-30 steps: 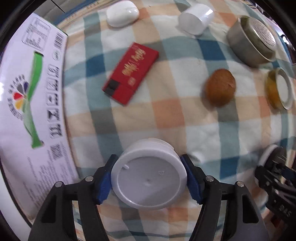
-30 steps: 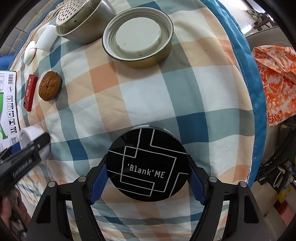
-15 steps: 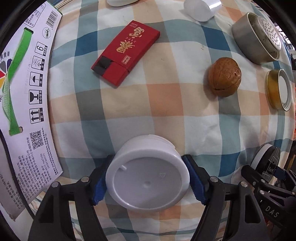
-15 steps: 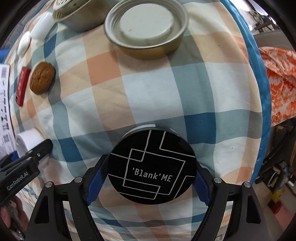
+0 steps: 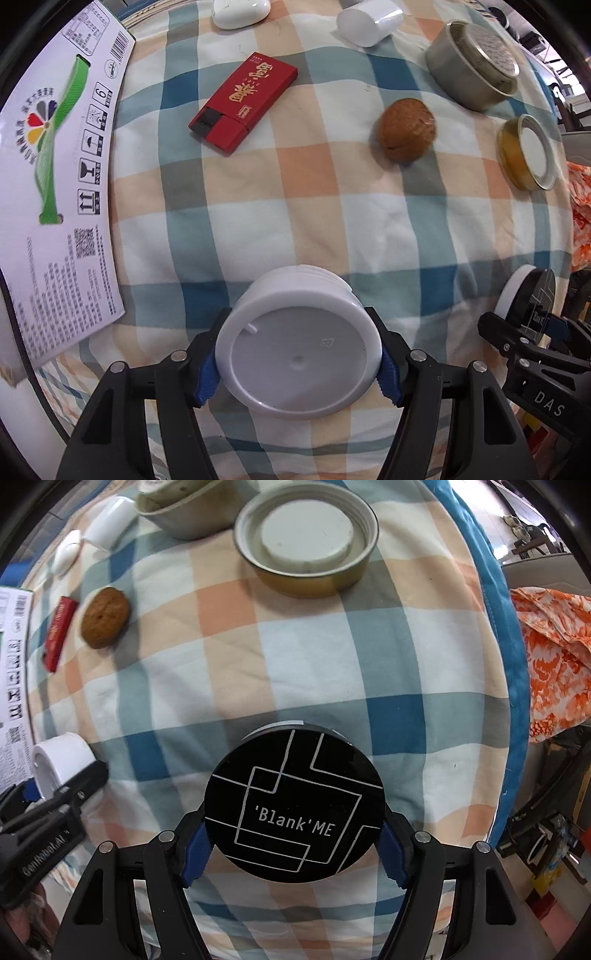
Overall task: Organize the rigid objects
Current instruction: 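Carry both into the box and open both tools to release them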
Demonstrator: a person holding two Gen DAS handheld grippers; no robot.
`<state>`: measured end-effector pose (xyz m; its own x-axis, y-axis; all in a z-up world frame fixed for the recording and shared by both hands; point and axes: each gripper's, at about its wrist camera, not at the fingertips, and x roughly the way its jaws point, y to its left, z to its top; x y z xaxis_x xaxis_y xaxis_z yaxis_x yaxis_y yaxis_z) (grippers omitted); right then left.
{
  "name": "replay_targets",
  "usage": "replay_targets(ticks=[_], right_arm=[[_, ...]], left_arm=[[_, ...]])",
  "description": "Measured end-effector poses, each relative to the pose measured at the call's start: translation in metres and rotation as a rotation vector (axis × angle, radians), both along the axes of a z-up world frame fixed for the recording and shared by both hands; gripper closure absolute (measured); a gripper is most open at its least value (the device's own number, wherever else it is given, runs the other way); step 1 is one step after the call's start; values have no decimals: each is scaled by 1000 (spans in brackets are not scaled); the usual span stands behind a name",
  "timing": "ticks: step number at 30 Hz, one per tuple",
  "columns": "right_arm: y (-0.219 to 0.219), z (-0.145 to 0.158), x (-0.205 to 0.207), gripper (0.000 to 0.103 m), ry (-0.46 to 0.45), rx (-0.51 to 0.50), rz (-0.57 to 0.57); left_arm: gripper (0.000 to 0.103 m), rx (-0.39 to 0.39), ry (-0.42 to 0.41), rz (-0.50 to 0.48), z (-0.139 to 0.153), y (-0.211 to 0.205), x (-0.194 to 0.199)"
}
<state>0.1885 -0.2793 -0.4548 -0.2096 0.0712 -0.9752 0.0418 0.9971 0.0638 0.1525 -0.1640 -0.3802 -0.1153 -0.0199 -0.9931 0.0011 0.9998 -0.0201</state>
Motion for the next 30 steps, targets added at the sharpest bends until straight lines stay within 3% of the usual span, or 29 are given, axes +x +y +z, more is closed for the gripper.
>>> replay_targets(ticks=[9, 15, 22, 30], right_arm=[[39, 52, -9, 27, -83, 61, 58], [71, 104, 3, 27, -165, 77, 98], [107, 175, 17, 27, -259, 104, 134], [200, 210, 39, 27, -311, 154, 165]], left_arm=[[38, -64, -131, 1, 84, 0, -35], [38, -87, -255, 0, 147, 35, -27], [38, -91, -364, 11, 180, 103, 22], [38, -100, -405, 45, 197, 180, 45]])
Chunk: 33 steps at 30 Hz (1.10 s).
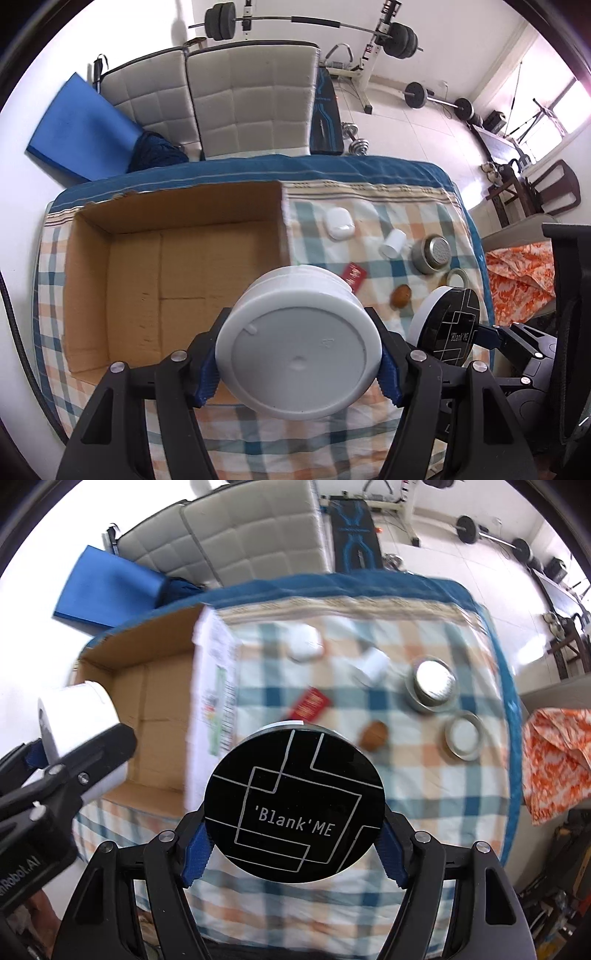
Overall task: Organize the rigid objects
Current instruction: 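Carry both into the box and open both tools to release them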
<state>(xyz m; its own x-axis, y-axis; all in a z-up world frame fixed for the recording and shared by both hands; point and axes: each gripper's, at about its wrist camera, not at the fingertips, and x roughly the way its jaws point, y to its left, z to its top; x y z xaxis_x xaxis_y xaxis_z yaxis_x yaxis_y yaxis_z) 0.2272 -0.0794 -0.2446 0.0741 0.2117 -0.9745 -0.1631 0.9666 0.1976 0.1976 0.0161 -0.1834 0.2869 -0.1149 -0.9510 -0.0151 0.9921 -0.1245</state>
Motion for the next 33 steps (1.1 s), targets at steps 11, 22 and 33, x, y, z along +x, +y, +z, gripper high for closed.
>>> replay_targets(ticks=[11, 22, 33], right_arm=[[136, -31, 44, 27, 28, 23, 64], [211, -101, 84, 27, 84, -29, 120], [234, -168, 112, 26, 154, -83, 122]], left_arm=[[38, -51, 83, 76, -46, 124, 49], [38, -191, 283, 143, -147, 193, 93], [37, -201, 363, 137, -199, 196, 112]])
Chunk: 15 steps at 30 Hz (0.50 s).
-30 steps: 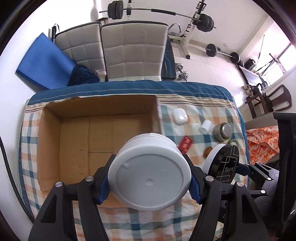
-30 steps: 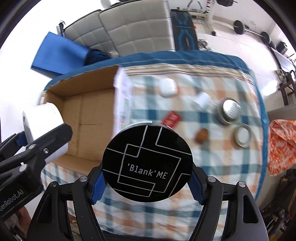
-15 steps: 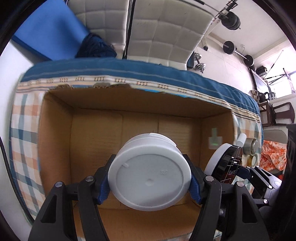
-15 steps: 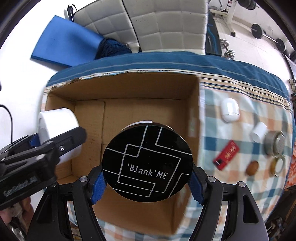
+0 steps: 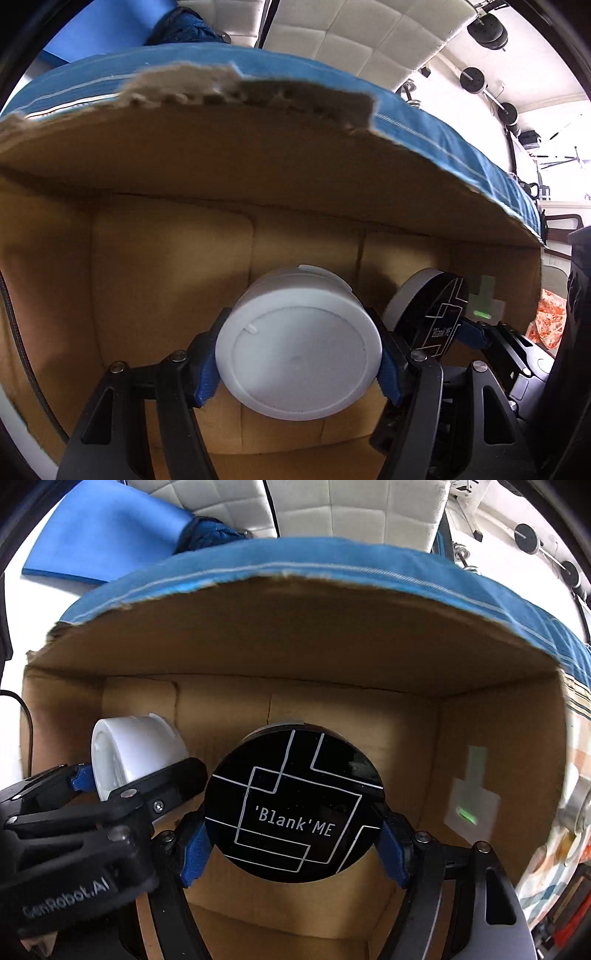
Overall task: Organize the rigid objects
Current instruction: 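Carry both into the box and open both tools to release them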
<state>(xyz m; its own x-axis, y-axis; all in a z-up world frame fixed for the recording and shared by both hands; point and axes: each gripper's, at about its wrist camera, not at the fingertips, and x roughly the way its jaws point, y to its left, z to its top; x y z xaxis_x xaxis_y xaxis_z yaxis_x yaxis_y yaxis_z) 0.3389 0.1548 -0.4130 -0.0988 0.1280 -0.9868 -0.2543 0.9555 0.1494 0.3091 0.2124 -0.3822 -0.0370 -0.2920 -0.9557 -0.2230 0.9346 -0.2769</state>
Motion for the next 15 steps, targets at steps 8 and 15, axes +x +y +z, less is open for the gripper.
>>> replay_targets(ticks=[8, 15], right_arm=[[-3, -23, 4, 25, 19, -36, -9], [-9, -23, 5, 23, 36, -35, -11]], left_arm=[[37, 52, 21, -12, -6, -1, 2], [31, 78, 46, 3, 4, 2, -1]])
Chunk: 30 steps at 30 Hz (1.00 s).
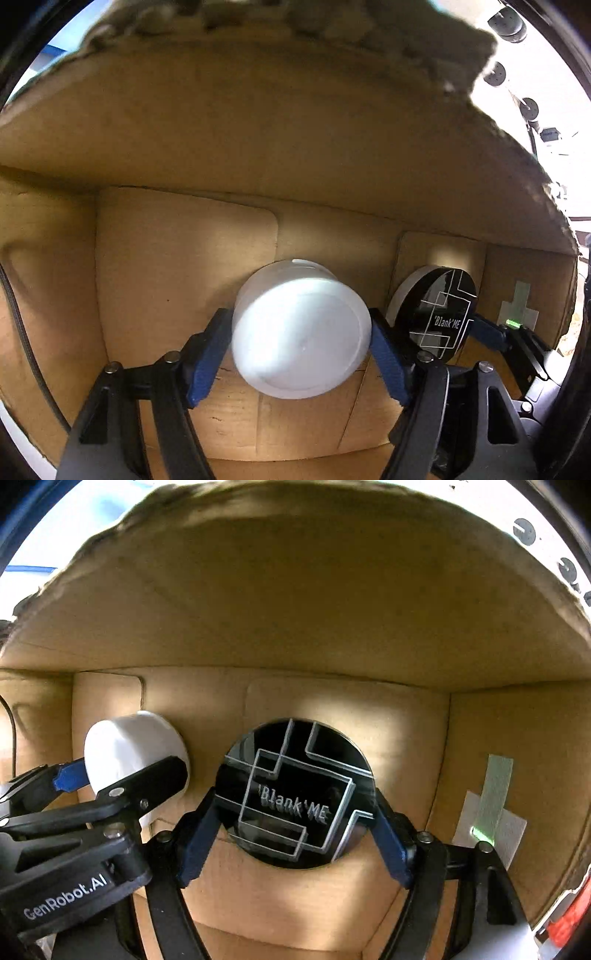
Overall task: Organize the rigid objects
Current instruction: 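Carry both into the box and open both tools to release them, then move both tools back over the remaining items on the cloth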
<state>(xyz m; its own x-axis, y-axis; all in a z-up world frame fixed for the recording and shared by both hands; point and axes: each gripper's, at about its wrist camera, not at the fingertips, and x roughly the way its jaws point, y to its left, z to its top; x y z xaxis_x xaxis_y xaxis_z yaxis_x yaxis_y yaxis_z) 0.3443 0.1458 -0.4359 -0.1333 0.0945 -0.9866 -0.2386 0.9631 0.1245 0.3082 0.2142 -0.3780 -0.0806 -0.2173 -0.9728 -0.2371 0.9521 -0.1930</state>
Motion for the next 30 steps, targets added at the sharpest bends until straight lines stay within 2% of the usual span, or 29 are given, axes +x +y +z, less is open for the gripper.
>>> replay_targets(ticks=[3, 10, 12, 14, 18, 19, 21, 23, 25, 30], right_arm=[[-6, 6, -2, 21, 9, 17, -5], [-23, 27, -22, 15, -4, 14, -7], [-26, 37, -29, 12, -16, 15, -10], [-30, 44, -33, 9, -20, 14, -18], [-32, 63, -46, 5, -44, 15, -21], [-35, 67, -47, 0, -53, 18, -20], [-42, 78, -53, 0, -69, 21, -25], [-26, 102, -68, 0, -85, 32, -23], [-13, 113, -72, 0, -103, 36, -24], [-19, 141, -98, 0, -139, 68, -3]], left_arm=[[31, 6, -8, 8, 12, 1, -3], [26, 84, -58, -18, 57, -1, -12], [24, 108, -79, -20, 75, -3, -22], [15, 120, -100, -16, 87, -4, -31], [15, 142, -121, -7, 111, -5, -55], [15, 147, -126, -6, 117, -5, -61], [13, 150, -139, -4, 126, -2, -72], [4, 154, -157, 0, 138, 3, -81], [4, 166, -184, -5, 150, 0, -93], [4, 171, -226, -18, 166, -12, -114]])
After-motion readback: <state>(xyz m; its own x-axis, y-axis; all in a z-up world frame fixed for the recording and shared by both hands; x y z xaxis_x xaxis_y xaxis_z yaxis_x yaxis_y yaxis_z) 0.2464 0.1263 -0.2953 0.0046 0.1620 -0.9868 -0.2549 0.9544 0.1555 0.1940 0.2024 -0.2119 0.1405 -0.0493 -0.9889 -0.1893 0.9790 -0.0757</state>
